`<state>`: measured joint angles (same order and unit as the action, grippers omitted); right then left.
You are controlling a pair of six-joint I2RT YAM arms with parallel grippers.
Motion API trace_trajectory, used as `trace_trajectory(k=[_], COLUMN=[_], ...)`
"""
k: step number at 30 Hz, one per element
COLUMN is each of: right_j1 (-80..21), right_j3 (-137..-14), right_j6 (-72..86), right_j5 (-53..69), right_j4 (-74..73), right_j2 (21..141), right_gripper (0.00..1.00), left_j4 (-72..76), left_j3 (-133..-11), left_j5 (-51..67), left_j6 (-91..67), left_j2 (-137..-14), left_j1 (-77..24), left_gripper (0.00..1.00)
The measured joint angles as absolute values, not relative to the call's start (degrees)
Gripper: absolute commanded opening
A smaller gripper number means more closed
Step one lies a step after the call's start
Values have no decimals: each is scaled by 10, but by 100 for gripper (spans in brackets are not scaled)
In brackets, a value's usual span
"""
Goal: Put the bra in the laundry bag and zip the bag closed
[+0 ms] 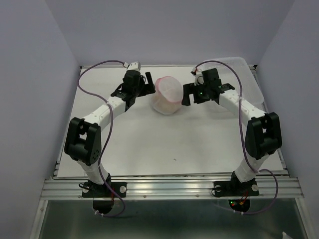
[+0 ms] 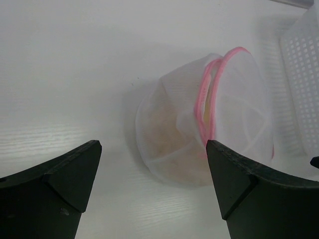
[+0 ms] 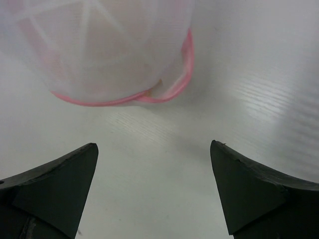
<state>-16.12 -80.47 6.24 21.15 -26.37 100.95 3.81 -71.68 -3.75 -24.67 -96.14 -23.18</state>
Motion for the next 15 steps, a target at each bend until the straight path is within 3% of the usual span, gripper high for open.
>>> trace_trajectory(k=[7, 15], right_j1=[-374, -397], right_j3=[-794, -780], right_j6=[-101, -211], right_j5=[-39, -154], right_j4=[-209, -125], right_j2=[996, 998], right_gripper=[100, 95], left_j4=[57, 70], left_j3=[-686, -608], left_j5=[-1, 0], left_j6=[-189, -183], left_j2=[-949, -893], left_j1=[-211, -200], left_gripper=[99, 99])
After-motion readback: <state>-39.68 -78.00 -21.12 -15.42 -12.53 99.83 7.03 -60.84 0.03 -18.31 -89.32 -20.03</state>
